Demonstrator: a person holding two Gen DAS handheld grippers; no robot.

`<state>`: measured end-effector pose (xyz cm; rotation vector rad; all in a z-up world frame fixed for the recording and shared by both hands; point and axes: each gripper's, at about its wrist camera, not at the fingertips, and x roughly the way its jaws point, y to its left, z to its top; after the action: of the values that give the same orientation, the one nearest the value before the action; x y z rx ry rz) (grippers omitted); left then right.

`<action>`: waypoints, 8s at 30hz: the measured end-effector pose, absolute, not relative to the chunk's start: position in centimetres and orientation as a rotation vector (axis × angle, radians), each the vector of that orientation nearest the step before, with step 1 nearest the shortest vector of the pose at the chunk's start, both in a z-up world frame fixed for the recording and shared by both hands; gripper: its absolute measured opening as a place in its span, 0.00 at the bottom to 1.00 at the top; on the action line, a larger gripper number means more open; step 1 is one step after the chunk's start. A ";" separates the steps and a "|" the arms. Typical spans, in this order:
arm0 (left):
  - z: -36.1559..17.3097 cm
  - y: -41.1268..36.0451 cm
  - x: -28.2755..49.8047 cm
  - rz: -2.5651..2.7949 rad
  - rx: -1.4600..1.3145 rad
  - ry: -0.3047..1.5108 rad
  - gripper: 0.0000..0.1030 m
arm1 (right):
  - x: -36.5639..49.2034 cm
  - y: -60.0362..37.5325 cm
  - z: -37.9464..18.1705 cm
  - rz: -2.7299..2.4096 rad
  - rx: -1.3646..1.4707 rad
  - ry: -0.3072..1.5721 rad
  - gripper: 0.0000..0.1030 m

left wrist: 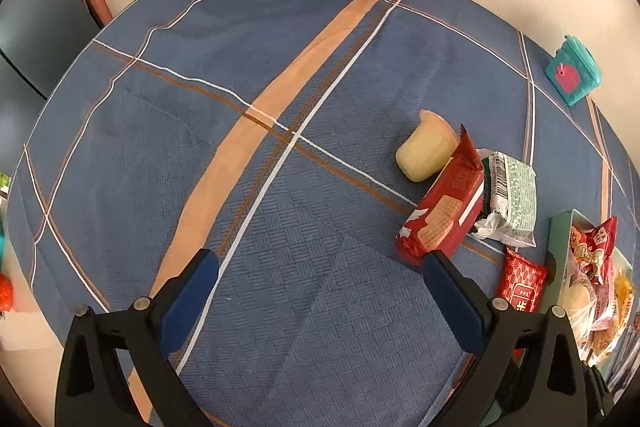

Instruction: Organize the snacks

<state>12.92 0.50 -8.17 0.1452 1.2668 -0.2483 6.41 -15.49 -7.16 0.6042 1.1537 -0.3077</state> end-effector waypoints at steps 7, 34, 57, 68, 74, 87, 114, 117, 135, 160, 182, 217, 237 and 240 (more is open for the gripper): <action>-8.2 1.2 13.3 -0.262 0.085 1.284 0.99 | 5.8 -16.5 -6.1 -0.339 0.626 1.126 0.78; -8.6 3.5 14.8 -0.280 -0.009 1.315 0.99 | 9.8 -13.8 -8.4 -0.475 0.398 1.231 0.64; -8.3 3.6 15.3 -0.281 -0.047 1.315 0.99 | 13.0 -12.8 -9.3 -0.409 0.446 1.222 0.69; -8.0 3.9 15.9 -0.318 -0.063 1.303 0.99 | 12.2 -13.2 -7.8 -0.367 0.531 1.168 0.66; -7.1 1.7 15.8 -0.437 -0.021 1.272 0.99 | 12.0 -13.9 -9.0 -0.423 0.490 1.241 0.66; -7.6 -2.7 15.1 -0.549 0.079 1.216 0.97 | 11.6 -13.6 -9.6 -0.394 0.523 1.260 0.55; -9.5 -7.5 12.6 -0.580 0.433 1.143 0.47 | 10.2 -13.4 -9.6 -0.364 0.532 1.278 0.53; -9.1 -7.6 12.2 -0.583 0.444 1.135 0.40 | 10.0 -13.1 -9.5 -0.366 0.532 1.276 0.51; -7.5 -5.6 11.3 -0.637 0.257 1.195 0.24 | 8.5 -13.9 -7.1 -0.349 0.568 1.202 0.47; 0.7 -7.6 5.4 -0.752 0.147 1.056 0.24 | -0.4 -21.7 0.0 -0.425 0.648 0.993 0.47; -1.2 -17.1 -4.0 -0.985 0.308 1.164 0.24 | -13.2 -35.1 -2.2 -0.774 0.737 1.057 0.47; -1.9 -12.0 3.6 -0.623 0.275 1.158 0.53 | -6.4 -28.2 -0.3 -0.601 0.537 1.082 0.49; -4.2 -3.5 16.9 -0.365 0.004 1.143 0.91 | 6.0 -23.1 -0.7 -0.399 0.494 1.011 0.70; -5.3 -3.4 18.0 -0.360 0.004 1.180 0.91 | 8.9 -22.0 -2.0 -0.357 0.493 1.032 0.70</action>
<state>18.00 -3.41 -5.32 0.0039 1.1803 -0.3602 8.86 -21.97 -2.01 0.4926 1.0318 -0.3573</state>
